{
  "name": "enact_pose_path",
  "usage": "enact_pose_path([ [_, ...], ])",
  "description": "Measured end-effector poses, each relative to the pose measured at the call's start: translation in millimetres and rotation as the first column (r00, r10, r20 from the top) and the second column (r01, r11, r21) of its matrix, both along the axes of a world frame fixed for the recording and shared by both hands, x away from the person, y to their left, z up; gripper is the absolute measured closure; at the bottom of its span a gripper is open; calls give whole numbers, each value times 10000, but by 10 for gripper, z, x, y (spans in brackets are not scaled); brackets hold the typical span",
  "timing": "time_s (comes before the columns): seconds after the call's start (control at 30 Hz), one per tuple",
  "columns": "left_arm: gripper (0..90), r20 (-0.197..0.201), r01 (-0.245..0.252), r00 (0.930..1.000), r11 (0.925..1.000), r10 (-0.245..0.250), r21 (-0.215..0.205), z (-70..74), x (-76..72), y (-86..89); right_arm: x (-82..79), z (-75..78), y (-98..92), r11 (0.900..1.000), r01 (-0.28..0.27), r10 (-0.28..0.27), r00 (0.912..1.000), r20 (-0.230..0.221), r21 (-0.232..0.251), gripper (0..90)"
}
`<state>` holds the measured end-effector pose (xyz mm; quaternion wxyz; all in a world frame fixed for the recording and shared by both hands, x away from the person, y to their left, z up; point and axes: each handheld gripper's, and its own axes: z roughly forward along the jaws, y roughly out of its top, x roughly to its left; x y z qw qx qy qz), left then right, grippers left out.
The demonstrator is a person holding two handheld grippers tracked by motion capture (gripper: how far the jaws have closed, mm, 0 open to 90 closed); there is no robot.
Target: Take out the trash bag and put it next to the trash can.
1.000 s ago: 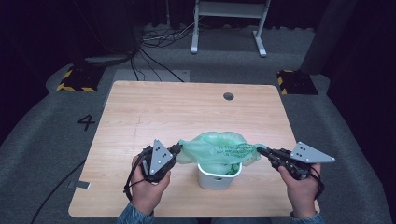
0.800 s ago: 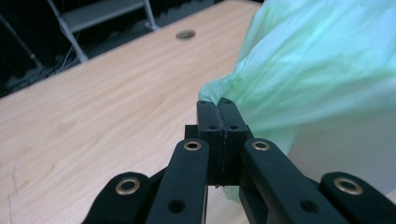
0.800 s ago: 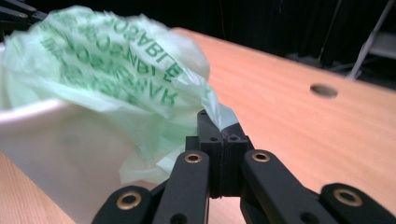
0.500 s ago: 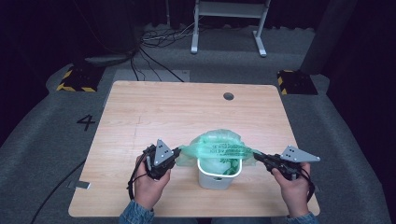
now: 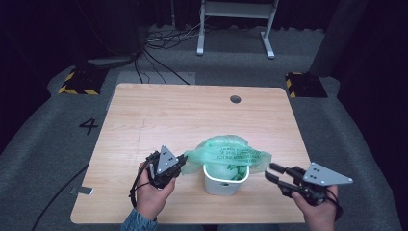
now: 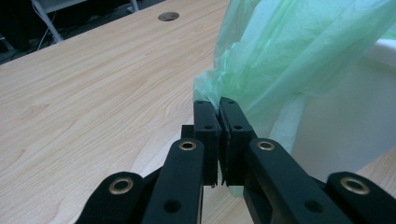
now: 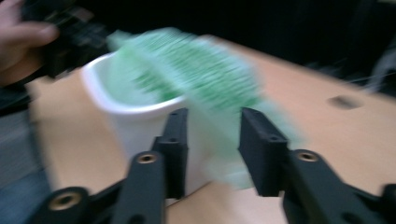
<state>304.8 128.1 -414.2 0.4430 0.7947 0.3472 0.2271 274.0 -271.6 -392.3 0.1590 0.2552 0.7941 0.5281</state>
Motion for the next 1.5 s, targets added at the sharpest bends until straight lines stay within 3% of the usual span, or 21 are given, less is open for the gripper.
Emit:
enact_pose_path([
  [0.07,868,-51,70,10000,10000,-70,22,-5,-1,0,55,-110,122,9982,-377,341,9965,-760,-461,731],
  [0.1,868,-46,71,10000,10000,-71,28,-6,-3,0,111,-203,186,9966,-574,492,9902,-1308,-596,738],
  [0.17,868,-50,130,9999,9999,-130,-7,-8,-11,2,196,-328,261,9952,-742,615,9817,-1804,-641,737],
  [0.27,837,-166,250,9995,9995,-253,-183,-3,-20,17,367,-458,312,9971,-688,602,9754,-2120,-335,731],
  [0.3,777,-231,348,9991,9987,-357,-381,1,-23,21,425,-472,306,9983,-519,451,9755,-2155,-262,729],
  [0.37,546,-11,571,9984,9959,-573,-709,17,-39,30,529,-463,282,9999,-95,84,9750,-2221,-43,717],
  [0.47,388,448,1035,9940,9898,-995,-978,102,-114,56,644,-389,250,9986,524,-490,9748,-2177,96,687],
  [0.53,340,665,1406,9888,9826,-1333,-1216,161,-166,53,710,-334,240,9960,886,-846,9743,-2086,100,654],
  [0.67,349,767,2214,9741,9662,-2127,-1322,191,-223,-38,814,-214,273,9904,1173,-1017,9768,-1887,732,590],
  [0.77,427,668,2346,9711,9678,-2292,-907,163,-213,-124,838,-97,326,9826,1774,-1689,9767,-1323,548,489],
  [0.9,521,593,2348,9715,9662,-2296,-1066,164,-185,-150,837,80,391,9731,2181,-2150,9755,-471,739,403],
  [1.03,561,575,2391,9706,9632,-2337,-1227,170,-174,-144,811,233,513,9816,1678,-1670,9858,-170,915,371],
  [1.13,598,576,2367,9713,9606,-2306,-1454,179,-169,-134,782,276,669,9933,576,-544,9979,-343,997,322],
  [1.23,647,550,2247,9743,9594,-2184,-1707,191,-151,-123,743,274,852,9976,-429,455,9978,-482,538,229],
  [1.4,710,406,1948,9808,9631,-1906,-1855,205,-107,-142,716,264,1101,9884,-1299,1261,9907,-516,-787,168],
  [1.5,734,363,1945,9809,9629,-1911,-1872,202,-85,-172,731,264,1231,9724,-1691,1601,9848,-675,-1610,168],
])
